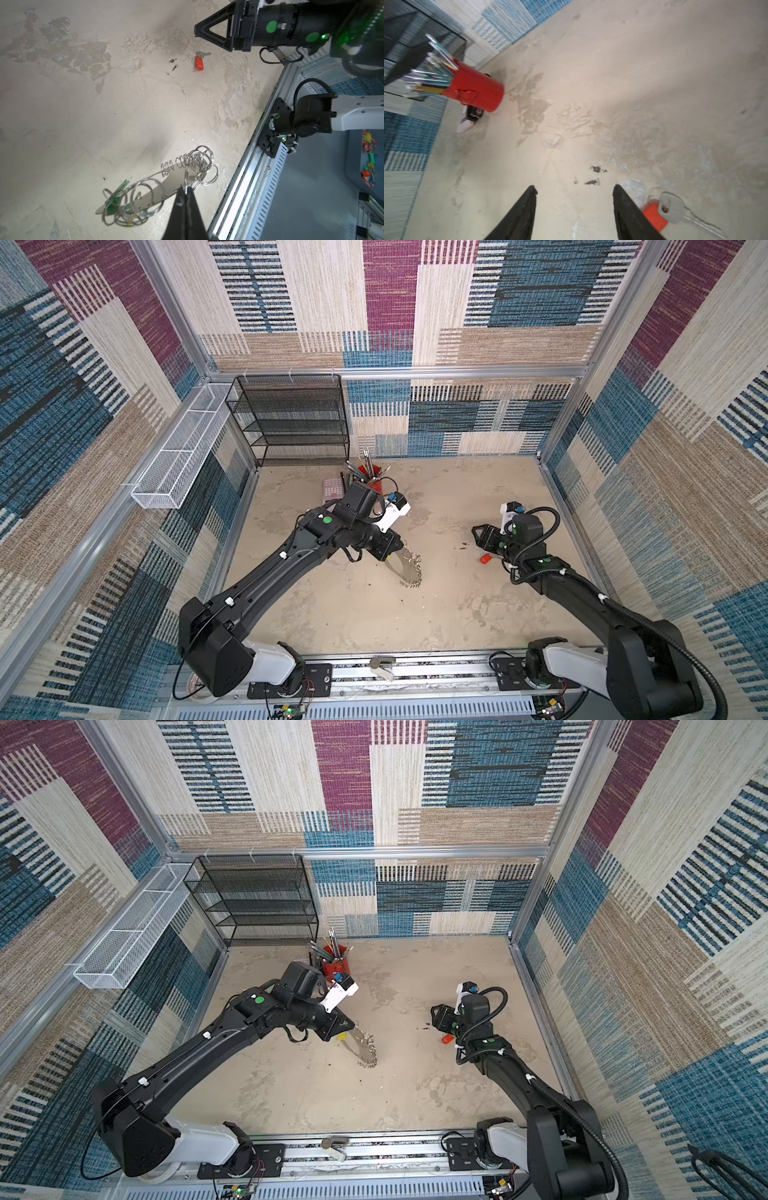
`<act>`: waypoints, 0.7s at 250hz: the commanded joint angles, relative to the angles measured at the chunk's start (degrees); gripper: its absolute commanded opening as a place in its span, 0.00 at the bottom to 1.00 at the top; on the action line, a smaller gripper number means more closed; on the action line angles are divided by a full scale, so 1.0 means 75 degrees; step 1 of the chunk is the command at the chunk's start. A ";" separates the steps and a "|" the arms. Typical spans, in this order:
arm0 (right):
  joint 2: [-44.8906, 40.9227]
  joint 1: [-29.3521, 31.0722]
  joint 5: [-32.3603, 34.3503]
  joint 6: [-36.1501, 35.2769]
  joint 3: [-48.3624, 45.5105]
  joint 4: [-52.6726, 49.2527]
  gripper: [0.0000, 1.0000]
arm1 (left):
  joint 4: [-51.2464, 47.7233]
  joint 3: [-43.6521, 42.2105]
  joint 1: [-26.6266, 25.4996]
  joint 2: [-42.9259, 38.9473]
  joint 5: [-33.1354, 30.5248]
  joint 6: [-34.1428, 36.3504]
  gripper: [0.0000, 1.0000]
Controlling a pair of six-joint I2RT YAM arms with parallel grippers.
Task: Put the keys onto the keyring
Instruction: 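Lower the right gripper over the red-tagged key on the table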
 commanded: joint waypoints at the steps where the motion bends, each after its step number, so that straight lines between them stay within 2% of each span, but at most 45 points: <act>1: 0.0607 -0.0033 0.0662 -0.0576 0.0342 -0.0399 0.60 | 0.0398 -0.0048 0.0004 -0.0036 0.0388 -0.0167 0.00; 33: 0.1320 -0.0268 0.0318 -0.0385 0.0435 -0.0325 0.55 | 0.0476 -0.0093 0.0004 -0.0105 0.0539 -0.0244 0.00; 67: 0.1449 -0.0386 0.0566 0.0067 0.0236 -0.0227 0.59 | 0.0503 -0.0104 0.0004 -0.0153 0.0611 -0.0269 0.00; 102: 0.1471 -0.0660 0.0105 0.0351 -0.0041 0.0086 0.67 | 0.0545 -0.0125 0.0003 -0.0206 0.0671 -0.0278 0.00; 175: 0.1609 -0.0795 -0.0164 0.0663 -0.0184 0.0336 0.86 | 0.0546 -0.0122 0.0004 -0.0240 0.0715 -0.0272 0.00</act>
